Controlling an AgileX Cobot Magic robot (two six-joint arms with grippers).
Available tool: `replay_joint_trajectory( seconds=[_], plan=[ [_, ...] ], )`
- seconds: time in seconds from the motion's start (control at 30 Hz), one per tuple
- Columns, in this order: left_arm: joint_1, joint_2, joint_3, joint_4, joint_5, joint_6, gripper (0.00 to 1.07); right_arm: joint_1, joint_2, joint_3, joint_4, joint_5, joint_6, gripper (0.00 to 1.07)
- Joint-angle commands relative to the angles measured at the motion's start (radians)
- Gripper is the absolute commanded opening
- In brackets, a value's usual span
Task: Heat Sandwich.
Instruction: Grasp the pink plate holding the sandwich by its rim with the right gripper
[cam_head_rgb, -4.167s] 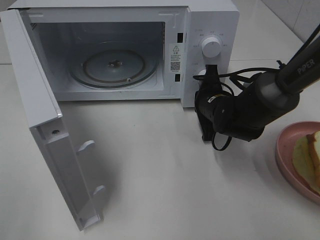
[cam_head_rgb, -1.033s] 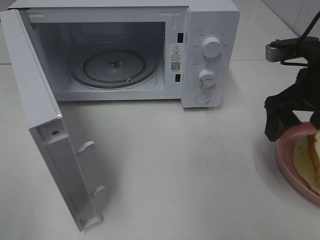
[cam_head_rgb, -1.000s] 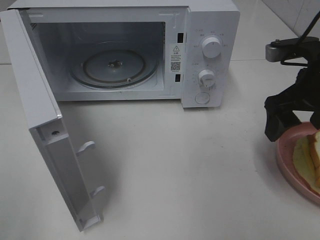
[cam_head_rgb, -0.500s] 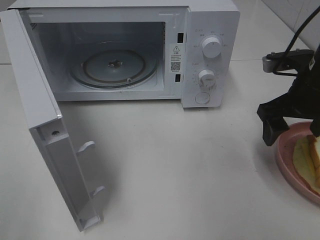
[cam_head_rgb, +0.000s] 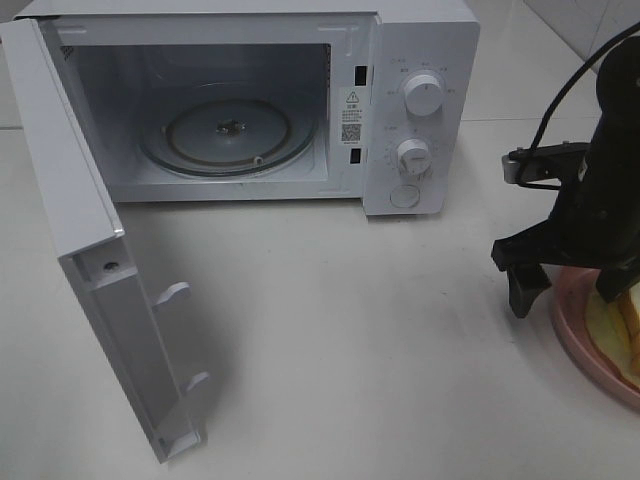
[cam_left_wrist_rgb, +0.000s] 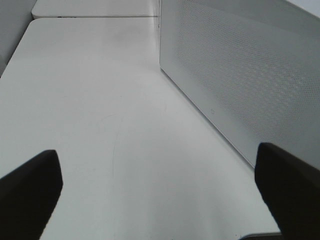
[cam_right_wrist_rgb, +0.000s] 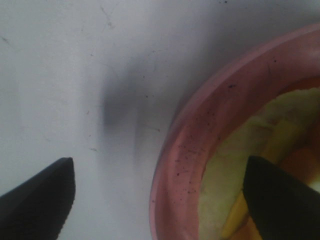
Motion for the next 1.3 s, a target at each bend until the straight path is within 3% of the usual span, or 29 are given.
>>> replay_joint_trajectory(
  seconds=[0.03,0.53,0.67,0.77,0.8,0.83,0.9,0.93,0.97,1.1,1.3],
  plan=[
    [-0.008,-0.026,0.004,-0.003,-0.009,-0.003,1.01,-0.005,0.032,-0.003,-0.005,-0.03,0.007,0.86],
    [-0.008,-0.026,0.004,-0.003,-0.009,-0.003,1.01,-0.005,0.117,0.009,-0.062,-0.086,0.073,0.82],
    [-0.008,-0.026,0.004,-0.003,-0.009,-0.003,1.01,-0.005,0.117,0.009,-0.061,-0.08,0.077,0.77],
    [-0.008,-0.026,0.004,-0.003,-0.009,-0.003,1.01,-0.005,0.117,0.009,-0.061,-0.077,0.096,0.66],
    [-0.008,-0.026,0.004,-0.003,-0.009,-0.003,1.01,-0.005,0.117,0.009,-0.061,-0.077,0.108,0.56],
    [-0.008,-0.026,0.004,-0.003,-0.009,-0.003,1.01,-0.005,0.117,0.009,-0.061,-0.077,0.108,0.56],
    [-0.008,-0.026,0.004,-0.003,-0.009,-0.003,1.01,-0.005,0.117,0.009,-0.064,-0.075,0.136,0.42],
    [-0.008,-0.026,0.004,-0.003,-0.009,-0.003,1.01,-0.005,0.117,0.009,-0.076,-0.073,0.156,0.26],
    [-0.008,-0.026,0.004,-0.003,-0.009,-0.003,1.01,-0.005,0.117,0.009,-0.076,-0.073,0.156,0.26],
    [-0.008,-0.026,0.004,-0.003,-0.009,-0.003,1.01,-0.005,0.117,0.009,-0.11,-0.069,0.159,0.0],
    [-0.008,-0.026,0.004,-0.003,-0.009,-0.003,1.01,-0.005,0.117,0.009,-0.116,-0.069,0.159,0.01]
  ],
)
